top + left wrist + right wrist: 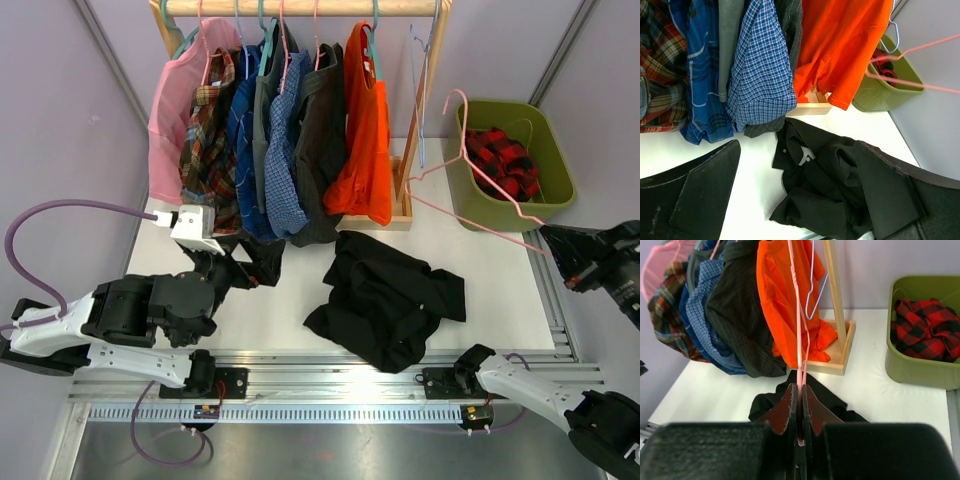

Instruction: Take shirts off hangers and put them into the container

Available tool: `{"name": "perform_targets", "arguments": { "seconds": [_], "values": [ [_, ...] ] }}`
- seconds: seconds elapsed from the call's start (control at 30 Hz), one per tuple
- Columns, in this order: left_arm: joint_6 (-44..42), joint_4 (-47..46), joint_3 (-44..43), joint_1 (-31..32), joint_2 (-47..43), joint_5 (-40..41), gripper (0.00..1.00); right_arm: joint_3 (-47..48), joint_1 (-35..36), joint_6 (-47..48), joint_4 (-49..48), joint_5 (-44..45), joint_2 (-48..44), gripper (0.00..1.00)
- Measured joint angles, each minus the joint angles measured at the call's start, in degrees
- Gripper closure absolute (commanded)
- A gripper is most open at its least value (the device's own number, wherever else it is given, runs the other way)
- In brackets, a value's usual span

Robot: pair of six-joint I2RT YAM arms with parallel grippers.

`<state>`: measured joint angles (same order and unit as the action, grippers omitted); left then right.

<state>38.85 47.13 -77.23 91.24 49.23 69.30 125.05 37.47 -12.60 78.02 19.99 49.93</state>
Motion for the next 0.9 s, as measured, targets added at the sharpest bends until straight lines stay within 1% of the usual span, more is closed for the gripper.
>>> {"name": "perform_targets", "arguments": {
  "seconds": [0.17, 0.43, 0.7, 0.9],
  "values": [
    [1.8, 1.2, 0.0, 0.0, -0.2, -0.4, 0.01, -3.0, 0.0, 1.2, -2.7, -0.1, 1.7, 1.0],
    [4.8, 3.0, 2.3, 0.2, -2.0, -1.3, 0.01, -6.6, 0.0, 3.5, -12.0, -0.2, 3.7, 1.0],
    [7.1, 4.2, 4.2, 0.4, -3.7, -1.9, 0.01, -12.9, 0.0, 7.0, -25.6, 0.1, 5.6, 1.0],
    [8.8, 5.1, 4.7, 0.5, -3.9, -2.4, 0.01, -15.5, 0.0, 10.7, -37.1, 1.0, 10.3, 1.0]
  ]
}}
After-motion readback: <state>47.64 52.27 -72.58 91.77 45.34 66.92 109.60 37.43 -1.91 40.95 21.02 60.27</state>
